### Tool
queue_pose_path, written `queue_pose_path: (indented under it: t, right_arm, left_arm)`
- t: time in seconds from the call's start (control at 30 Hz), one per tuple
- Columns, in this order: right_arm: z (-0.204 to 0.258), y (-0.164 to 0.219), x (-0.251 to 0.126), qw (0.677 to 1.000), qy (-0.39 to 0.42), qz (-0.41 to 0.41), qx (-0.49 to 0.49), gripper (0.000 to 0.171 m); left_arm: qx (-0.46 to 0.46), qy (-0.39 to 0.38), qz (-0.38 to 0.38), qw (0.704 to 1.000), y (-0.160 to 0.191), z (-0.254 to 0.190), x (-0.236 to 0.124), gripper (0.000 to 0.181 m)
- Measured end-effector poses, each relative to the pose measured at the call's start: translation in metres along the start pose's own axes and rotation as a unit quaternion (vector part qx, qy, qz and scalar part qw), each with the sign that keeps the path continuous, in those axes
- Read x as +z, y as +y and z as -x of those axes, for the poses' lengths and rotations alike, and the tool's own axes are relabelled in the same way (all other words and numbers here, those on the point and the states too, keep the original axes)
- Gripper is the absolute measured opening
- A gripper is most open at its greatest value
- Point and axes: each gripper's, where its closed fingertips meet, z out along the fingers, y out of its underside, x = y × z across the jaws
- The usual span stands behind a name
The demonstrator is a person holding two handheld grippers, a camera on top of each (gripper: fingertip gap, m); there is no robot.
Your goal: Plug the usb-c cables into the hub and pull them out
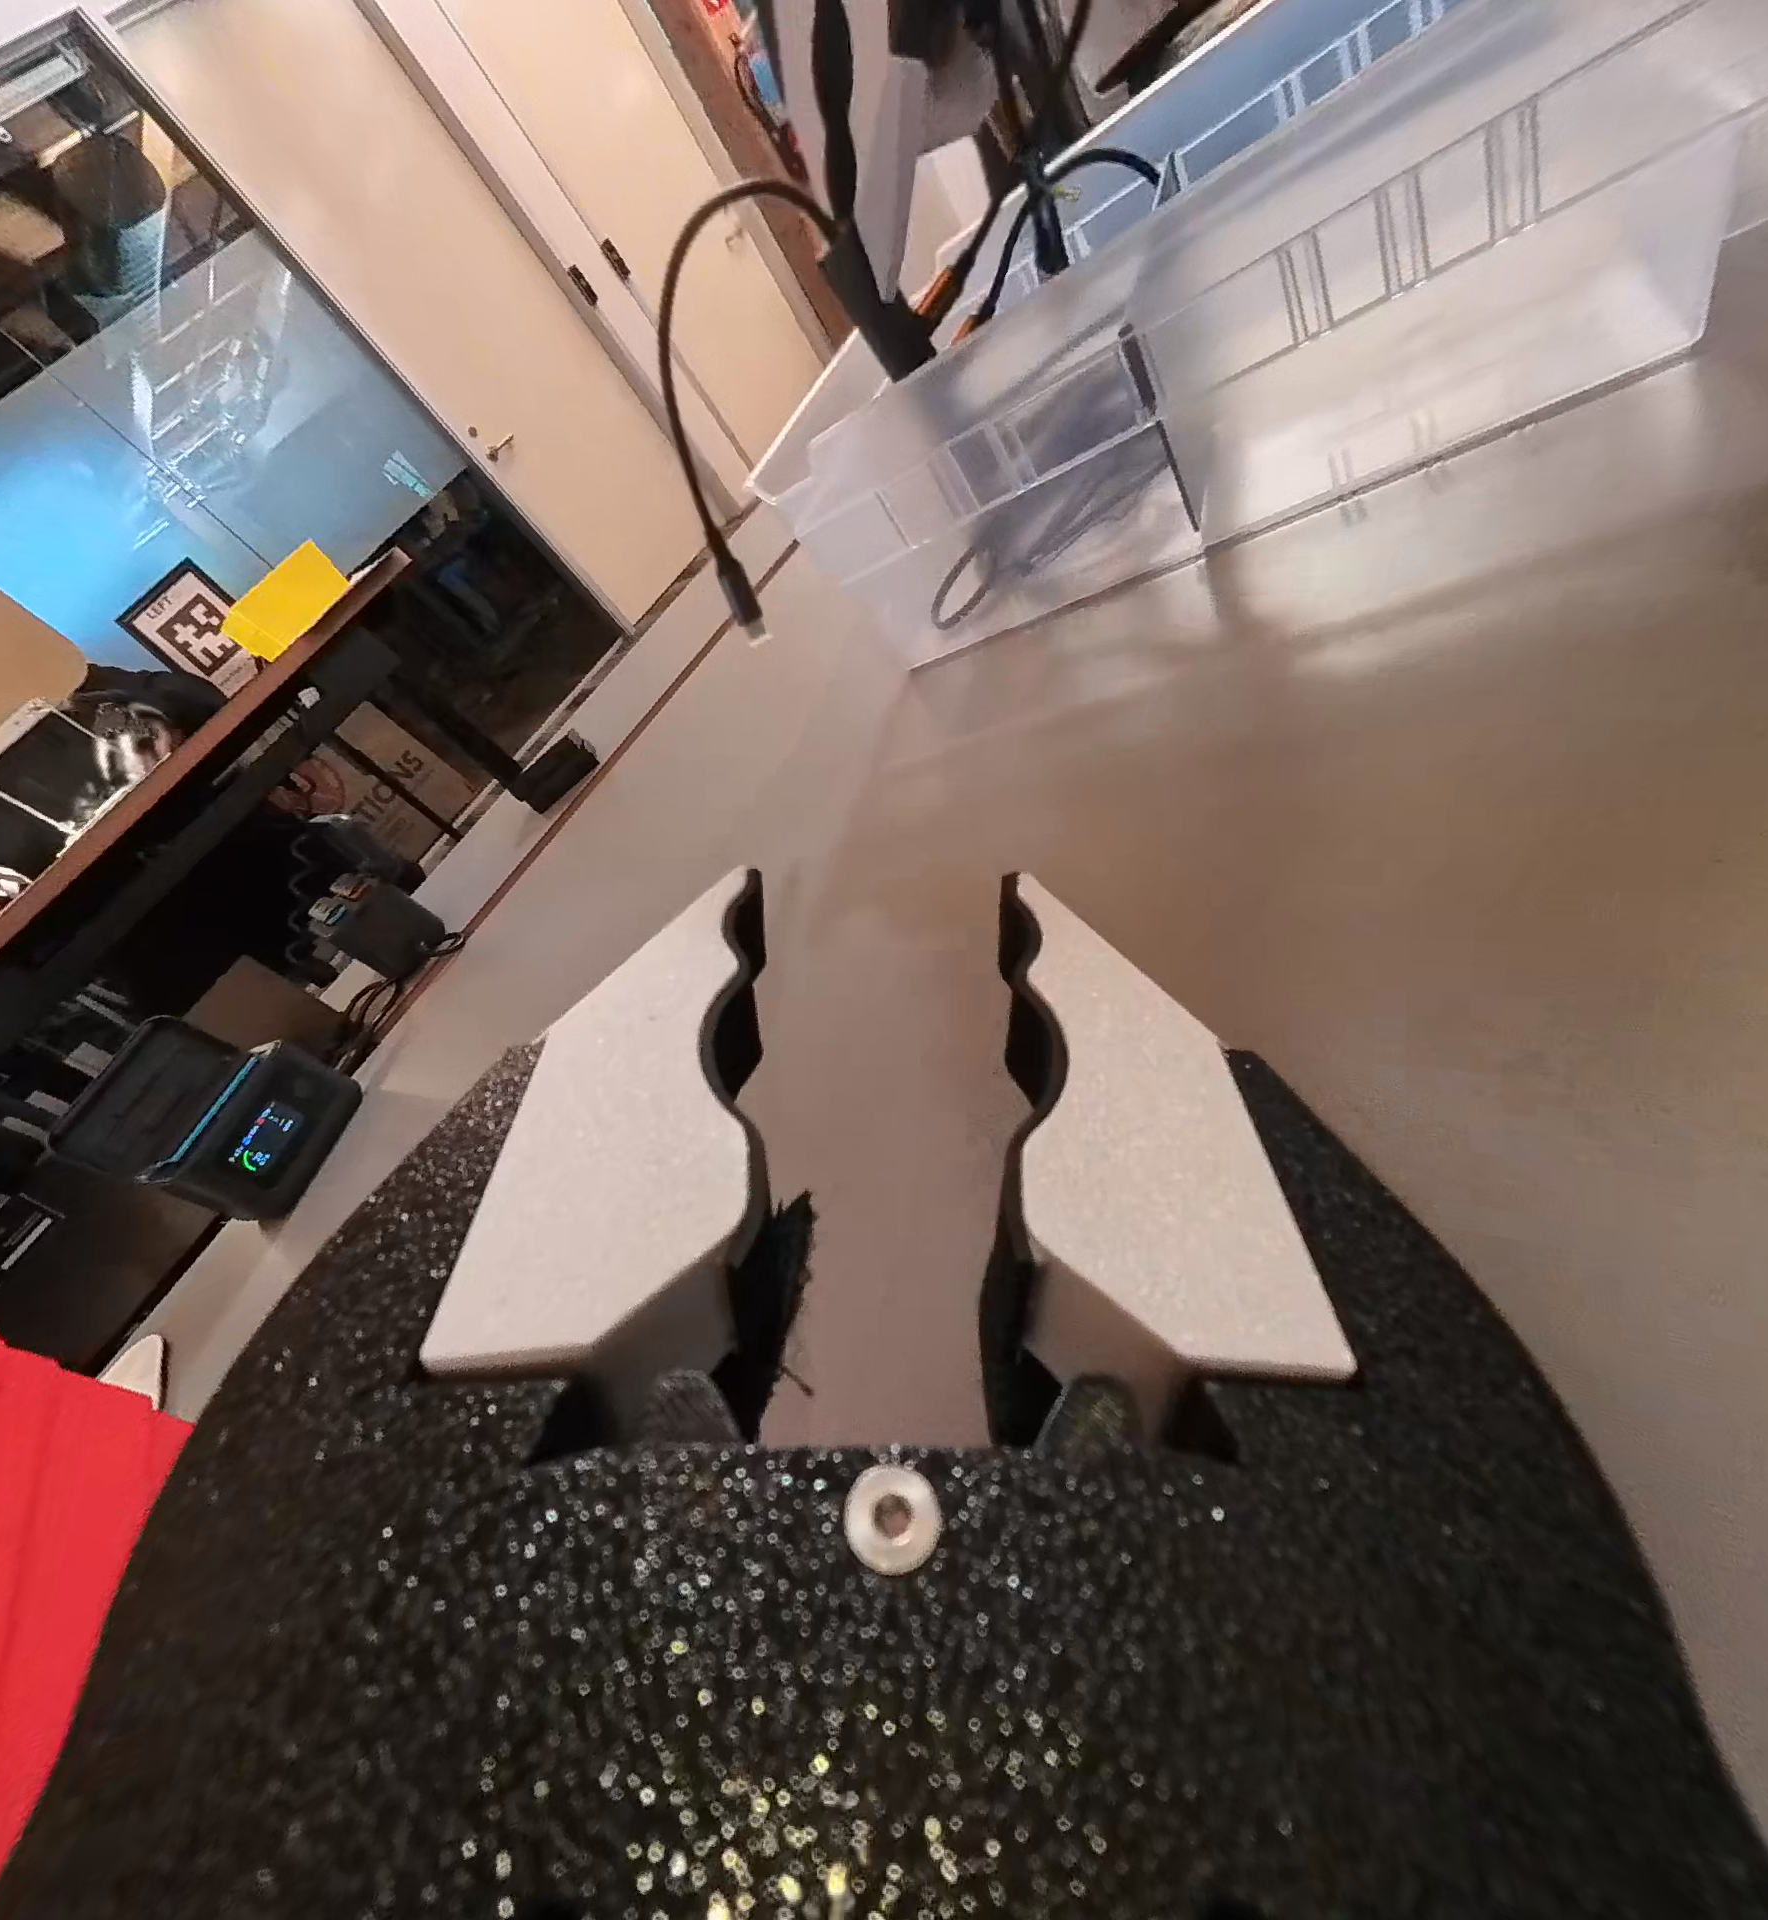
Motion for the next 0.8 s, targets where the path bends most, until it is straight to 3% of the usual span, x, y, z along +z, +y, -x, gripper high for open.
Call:
queue_pose_path:
  t: [0.07,0.2,0.5,0.57,0.63,0.73,0.8]
  right_arm:
    - [-0.004,0.008,-0.005,0.999,-0.001,0.048,0.001,0.008]
    - [-0.019,0.006,-0.033,0.996,0.051,0.066,-0.027,0.032]
    - [-0.048,0.010,-0.090,0.975,0.186,0.108,-0.052,0.041]
    - [-0.053,-0.018,-0.108,0.965,0.253,0.043,-0.052,0.054]
    - [-0.043,-0.064,-0.130,0.943,0.321,-0.077,-0.046,0.054]
    - [0.006,-0.121,-0.142,0.903,0.362,-0.232,-0.006,0.054]
    - [0.055,-0.151,-0.124,0.884,0.343,-0.317,0.019,0.054]
  left_arm:
    - [0.003,0.001,0.002,1.000,0.000,-0.001,0.000,0.043]
    - [0.002,0.005,0.003,1.000,0.000,-0.003,0.001,0.043]
    - [0.013,0.014,0.008,1.000,-0.001,-0.009,0.005,0.043]
    - [0.017,0.012,0.007,1.000,-0.002,-0.009,0.005,0.043]
    - [0.017,0.010,0.006,1.000,-0.002,-0.008,0.004,0.043]
    - [0.006,0.002,0.006,1.000,-0.002,-0.004,0.004,0.046]
    - [-0.009,-0.004,0.000,1.000,-0.002,0.000,0.003,0.048]
